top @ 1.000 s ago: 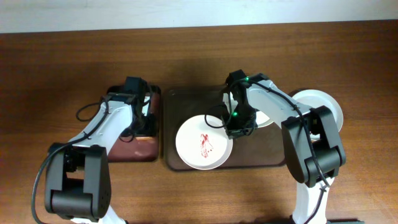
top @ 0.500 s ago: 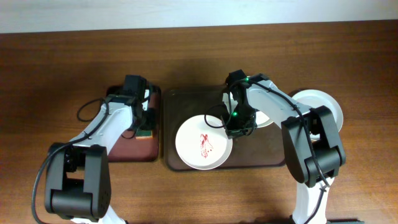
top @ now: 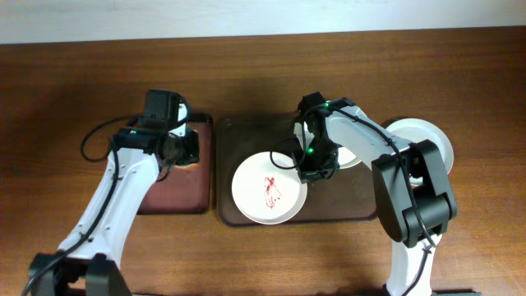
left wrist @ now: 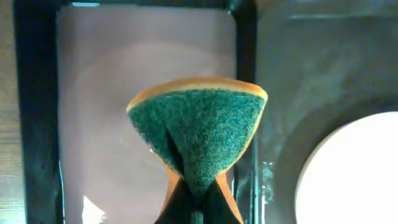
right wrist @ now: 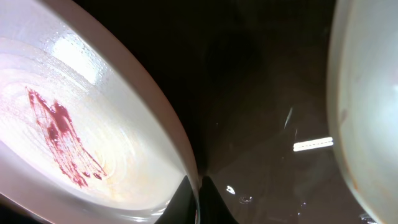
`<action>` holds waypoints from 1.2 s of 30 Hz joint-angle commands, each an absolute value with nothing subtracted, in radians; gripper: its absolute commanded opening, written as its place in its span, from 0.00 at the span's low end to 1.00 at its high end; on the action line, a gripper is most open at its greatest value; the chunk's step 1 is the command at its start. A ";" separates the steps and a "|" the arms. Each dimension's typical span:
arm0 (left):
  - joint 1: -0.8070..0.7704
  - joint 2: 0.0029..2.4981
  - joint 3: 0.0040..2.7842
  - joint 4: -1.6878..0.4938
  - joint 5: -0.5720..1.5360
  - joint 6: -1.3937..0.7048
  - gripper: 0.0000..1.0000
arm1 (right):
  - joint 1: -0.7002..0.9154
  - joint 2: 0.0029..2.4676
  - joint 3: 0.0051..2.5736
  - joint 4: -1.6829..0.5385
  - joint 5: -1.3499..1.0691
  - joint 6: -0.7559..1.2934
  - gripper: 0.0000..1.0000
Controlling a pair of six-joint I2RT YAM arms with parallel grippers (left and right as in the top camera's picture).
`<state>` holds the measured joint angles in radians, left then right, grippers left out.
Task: Clean dirty plates on tray and stack at the side
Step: 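Lift the sponge with the left gripper and bring it toward the pink plate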
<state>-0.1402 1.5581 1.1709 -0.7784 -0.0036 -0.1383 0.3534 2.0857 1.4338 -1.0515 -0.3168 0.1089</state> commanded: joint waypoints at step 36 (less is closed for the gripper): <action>-0.133 1.759 1.158 -0.892 0.102 -0.171 0.00 | 0.360 2.071 1.422 -1.043 -0.306 0.117 0.04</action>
<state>-0.1165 1.7020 1.1564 -0.8730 0.0387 -0.1539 0.3534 2.0857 1.4330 -1.0470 -0.3195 0.1093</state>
